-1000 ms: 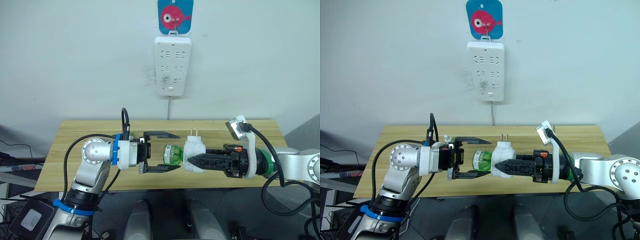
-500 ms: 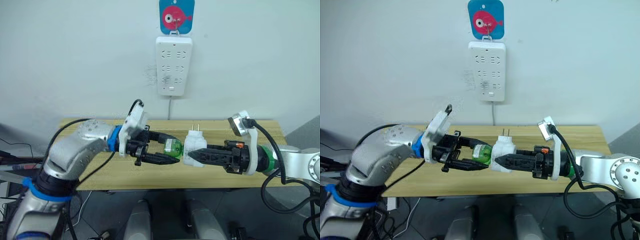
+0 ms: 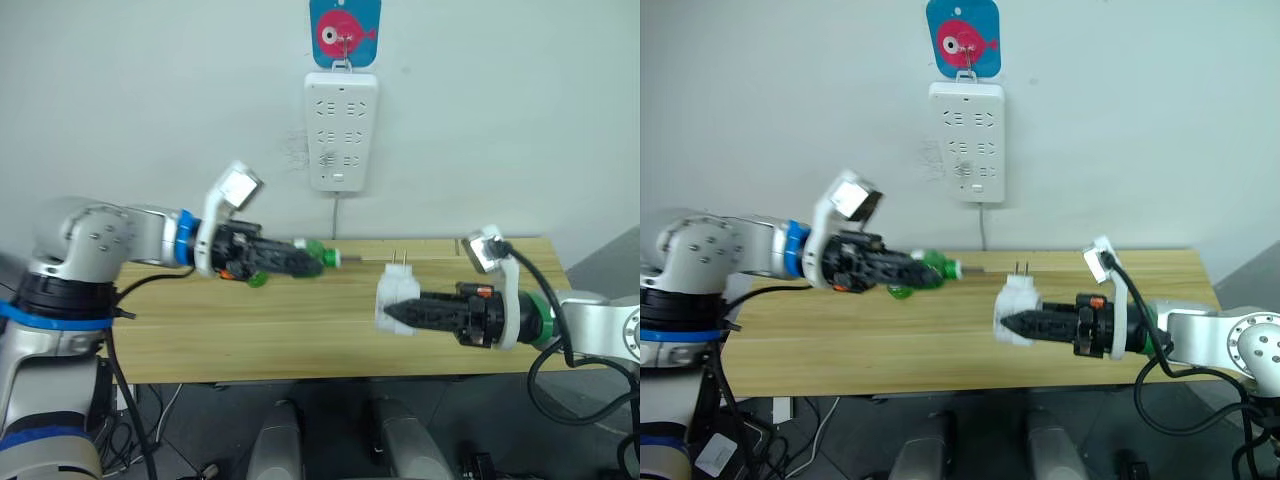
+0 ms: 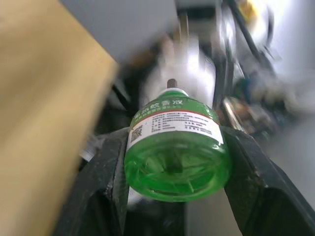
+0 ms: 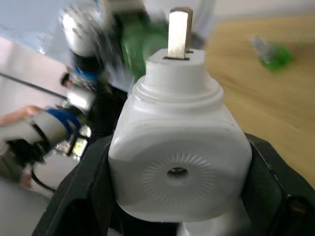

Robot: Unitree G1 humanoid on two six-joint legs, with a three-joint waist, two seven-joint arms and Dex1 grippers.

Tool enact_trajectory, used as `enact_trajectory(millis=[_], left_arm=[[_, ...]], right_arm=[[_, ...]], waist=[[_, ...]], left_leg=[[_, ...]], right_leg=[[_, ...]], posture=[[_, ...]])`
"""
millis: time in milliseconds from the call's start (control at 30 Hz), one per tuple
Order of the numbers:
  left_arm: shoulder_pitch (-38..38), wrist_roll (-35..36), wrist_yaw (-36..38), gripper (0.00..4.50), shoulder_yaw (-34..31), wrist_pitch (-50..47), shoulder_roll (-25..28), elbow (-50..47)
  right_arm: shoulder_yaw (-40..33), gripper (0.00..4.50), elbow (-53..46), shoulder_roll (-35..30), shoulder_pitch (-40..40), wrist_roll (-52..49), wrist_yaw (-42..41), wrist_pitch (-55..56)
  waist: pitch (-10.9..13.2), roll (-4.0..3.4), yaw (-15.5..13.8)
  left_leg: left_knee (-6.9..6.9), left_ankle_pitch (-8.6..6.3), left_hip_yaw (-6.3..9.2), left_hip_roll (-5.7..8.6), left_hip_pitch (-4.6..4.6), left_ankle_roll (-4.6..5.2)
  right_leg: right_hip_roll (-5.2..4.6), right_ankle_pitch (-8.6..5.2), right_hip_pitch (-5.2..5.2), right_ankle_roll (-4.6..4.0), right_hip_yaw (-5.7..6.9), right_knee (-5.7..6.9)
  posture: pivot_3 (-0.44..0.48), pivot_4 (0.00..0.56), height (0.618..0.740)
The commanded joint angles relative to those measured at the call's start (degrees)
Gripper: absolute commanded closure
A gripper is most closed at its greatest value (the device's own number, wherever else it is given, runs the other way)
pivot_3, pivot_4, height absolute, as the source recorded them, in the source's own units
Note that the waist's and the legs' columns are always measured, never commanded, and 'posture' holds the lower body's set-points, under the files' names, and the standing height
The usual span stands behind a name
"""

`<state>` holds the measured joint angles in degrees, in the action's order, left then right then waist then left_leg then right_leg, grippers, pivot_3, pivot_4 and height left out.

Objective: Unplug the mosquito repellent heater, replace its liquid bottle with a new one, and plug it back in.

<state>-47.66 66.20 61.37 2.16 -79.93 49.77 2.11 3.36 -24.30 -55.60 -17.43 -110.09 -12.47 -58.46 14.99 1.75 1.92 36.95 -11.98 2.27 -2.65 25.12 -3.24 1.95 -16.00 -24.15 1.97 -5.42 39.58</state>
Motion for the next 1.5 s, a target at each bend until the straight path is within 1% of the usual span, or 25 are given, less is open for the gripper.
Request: enact_trajectory(millis=[33, 133, 233, 300, 333, 400, 433, 500, 600, 733, 833, 900, 933, 1033, 1067, 1200, 1300, 1400, 1500], left_arm=[[-0.5, 1.2, -0.6, 2.27, -2.7, -2.5, -0.8, -0.5], [2.3, 0.4, 1.0, 2.27, -3.1, -1.6, 0.4, -3.7], [6.9, -3.0, 2.2, 2.27, -2.9, 3.3, 1.7, -8.0], [11.4, -8.8, 1.1, 2.27, -2.8, 12.1, 0.6, -11.3], [13.7, -11.7, 1.3, 2.27, -2.2, 16.3, 0.2, -13.1], [16.7, -15.7, 0.8, 2.27, -1.3, 21.9, -0.8, -15.1], [18.7, -17.9, 1.4, 2.27, -0.4, 25.3, -1.0, -16.6], [21.9, -21.8, 1.5, 2.27, 1.1, 30.8, -1.9, -18.9], [24.8, -26.5, 1.1, 2.27, 2.8, 37.3, -3.6, -20.3], [26.9, -32.5, 1.9, 2.27, 5.6, 45.0, -5.2, -19.6], [27.3, -34.6, 1.9, 2.27, 6.7, 47.8, -6.8, -18.7], [27.4, -35.6, 1.9, 2.27, 7.1, 48.9, -7.8, -18.2], [27.4, -36.2, 1.9, 2.27, 7.2, 49.7, -8.3, -17.8], [27.7, -37.3, 1.8, 2.27, 7.1, 51.0, -9.4, -17.0], [27.8, -37.5, 1.6, 2.27, 7.0, 51.3, -9.8, -16.8], [27.9, -38.3, 1.5, 2.27, 6.6, 52.3, -11.2, -15.5], [27.6, -38.6, 0.3, 2.27, 5.8, 54.0, -13.5, -14.2], [27.2, -39.0, -1.4, 2.27, 5.1, 55.7, -15.9, -13.1], [27.0, -39.0, -3.4, 2.27, 4.2, 56.8, -18.5, -12.7]], right_arm=[[-1.6, 1.5, -1.7, -0.3, -0.3, -0.5, -1.3, -0.6], [-2.1, 1.5, -1.4, -0.6, 0.2, 0.6, -1.5, -1.1], [-1.7, 1.5, -0.9, -1.1, 0.7, 6.8, -0.6, -1.7], [1.8, 1.5, 0.8, -0.7, 0.2, 18.8, 2.4, -1.9], [4.4, 1.5, 2.3, -0.1, -0.5, 26.7, 4.4, -1.4], [7.8, 1.5, 4.6, 1.1, -1.5, 38.2, 6.4, -0.3], [10.5, 1.5, 6.8, 1.6, -2.3, 46.0, 6.7, 1.9], [15.4, 1.5, 11.9, 2.9, -4.1, 58.9, 5.4, 6.3], [20.4, 1.5, 19.7, 5.8, -7.3, 71.6, 2.4, 9.7], [23.6, 1.5, 30.2, 10.6, -12.0, 81.8, -2.1, 10.2], [23.4, 1.5, 35.8, 13.3, -14.1, 86.5, -5.4, 10.7], [22.1, 1.5, 37.7, 14.6, -14.8, 88.4, -7.1, 10.5], [21.2, 1.15, 38.0, 15.0, -14.8, 89.0, -7.8, 10.2], [18.1, 0.18, 36.3, 15.6, -14.2, 90.4, -8.9, 9.0], [16.9, 0.0, 34.9, 15.6, -13.6, 90.4, -9.2, 8.1], [10.3, 0.0, 25.0, 14.2, -9.9, 89.4, -8.9, 3.5], [4.0, 0.0, 12.3, 11.5, -5.7, 87.1, -9.7, -1.5], [-4.2, 0.0, -0.4, 9.0, -1.2, 82.6, -11.2, -7.7], [-10.7, 0.0, -9.4, 9.6, 2.7, 78.1, -12.3, -11.5]], waist=[[0.0, 0.0, 0.0], [0.0, 0.01, -0.1], [0.0, 0.01, -0.1], [0.0, 0.01, -0.1], [0.0, 0.01, -0.1], [0.0, 0.01, -0.1], [0.0, 0.0, -0.1], [0.0, 0.0, -0.1], [0.0, -0.02, -0.1], [0.0, -0.03, -0.1], [0.0, -0.02, -0.1], [0.0, -0.02, -0.1], [0.0, -0.02, -0.1], [0.0, -0.02, -0.1], [0.0, -0.02, 0.0], [0.0, -0.02, 0.0], [0.0, -0.06, -0.1], [0.0, -0.06, 0.0], [0.0, -0.05, 0.0]], left_leg=[[0.0, 0.0, -0.01, 0.01, 0.0, 0.0], [0.04, 0.0, -0.02, 0.04, 0.01, -0.01], [0.01, 0.0, -0.07, 0.03, -0.01, -0.01], [0.0, 0.0, -0.05, 0.0, -0.01, -0.01], [-0.01, 0.0, -0.05, -0.01, -0.04, -0.01], [-0.01, 0.01, -0.11, -0.02, -0.1, -0.02], [0.0, 0.02, -0.14, 0.01, -0.09, -0.03], [0.01, 0.02, -0.23, 0.02, -0.09, -0.04], [0.0, 0.02, -0.46, 0.05, -0.09, -0.04], [-0.06, 0.01, -0.48, 0.01, -0.1, -0.03], [-0.05, 0.01, -0.5, 0.0, -0.12, -0.03], [-0.02, 0.01, -0.49, 0.01, -0.13, -0.02], [-0.01, 0.01, -0.48, 0.02, -0.13, -0.02], [-0.01, 0.01, -0.46, 0.02, -0.14, -0.02], [-0.01, 0.01, -0.46, 0.02, -0.14, -0.02], [-0.03, 0.01, -0.46, 0.03, -0.13, -0.02], [-0.02, 0.01, -0.43, 0.04, -0.14, -0.02], [-0.01, 0.01, -0.41, 0.04, -0.14, -0.03], [0.0, 0.01, -0.38, 0.03, -0.15, -0.03]], right_leg=[[-0.01, 0.0, 0.0, 0.0, -0.01, 0.0], [-0.04, 0.0, 0.04, 0.01, -0.03, -0.04], [-0.07, 0.0, 0.04, 0.01, -0.09, -0.06], [-0.06, 0.0, 0.01, 0.0, -0.05, -0.04], [-0.06, 0.0, 0.02, 0.0, -0.05, -0.04], [-0.06, 0.0, 0.03, 0.0, -0.1, -0.05], [-0.07, 0.0, 0.02, 0.0, -0.14, -0.05], [-0.08, 0.0, 0.01, 0.0, -0.2, -0.07], [-0.13, 0.01, -0.03, 0.01, -0.37, -0.1], [-0.09, 0.01, -0.05, 0.01, -0.37, -0.11], [-0.08, 0.02, -0.04, 0.0, -0.38, -0.12], [-0.09, 0.02, 0.01, 0.01, -0.37, -0.12], [-0.09, 0.02, 0.03, 0.01, -0.37, -0.12], [-0.09, 0.02, 0.04, 0.01, -0.35, -0.09], [-0.09, 0.02, 0.03, 0.01, -0.35, -0.08], [-0.1, 0.02, 0.02, 0.01, -0.35, -0.06], [-0.1, 0.02, 0.03, 0.01, -0.33, -0.04], [-0.1, 0.02, 0.04, 0.02, -0.31, -0.03], [-0.09, 0.02, 0.09, 0.02, -0.28, -0.04]], posture=[[0.005, 0.244, 0.74], [0.007, 0.246, 0.74], [0.008, 0.249, 0.74], [0.009, 0.249, 0.74], [0.009, 0.25, 0.74], [0.011, 0.253, 0.74], [0.013, 0.252, 0.74], [0.012, 0.252, 0.74], [0.002, 0.253, 0.74], [-0.012, 0.252, 0.74], [-0.012, 0.25, 0.74], [-0.011, 0.249, 0.74], [-0.011, 0.248, 0.74], [-0.018, 0.246, 0.74], [-0.024, 0.243, 0.74], [-0.032, 0.238, 0.74], [-0.039, 0.235, 0.74], [-0.049, 0.237, 0.74], [-0.062, 0.236, 0.74]])
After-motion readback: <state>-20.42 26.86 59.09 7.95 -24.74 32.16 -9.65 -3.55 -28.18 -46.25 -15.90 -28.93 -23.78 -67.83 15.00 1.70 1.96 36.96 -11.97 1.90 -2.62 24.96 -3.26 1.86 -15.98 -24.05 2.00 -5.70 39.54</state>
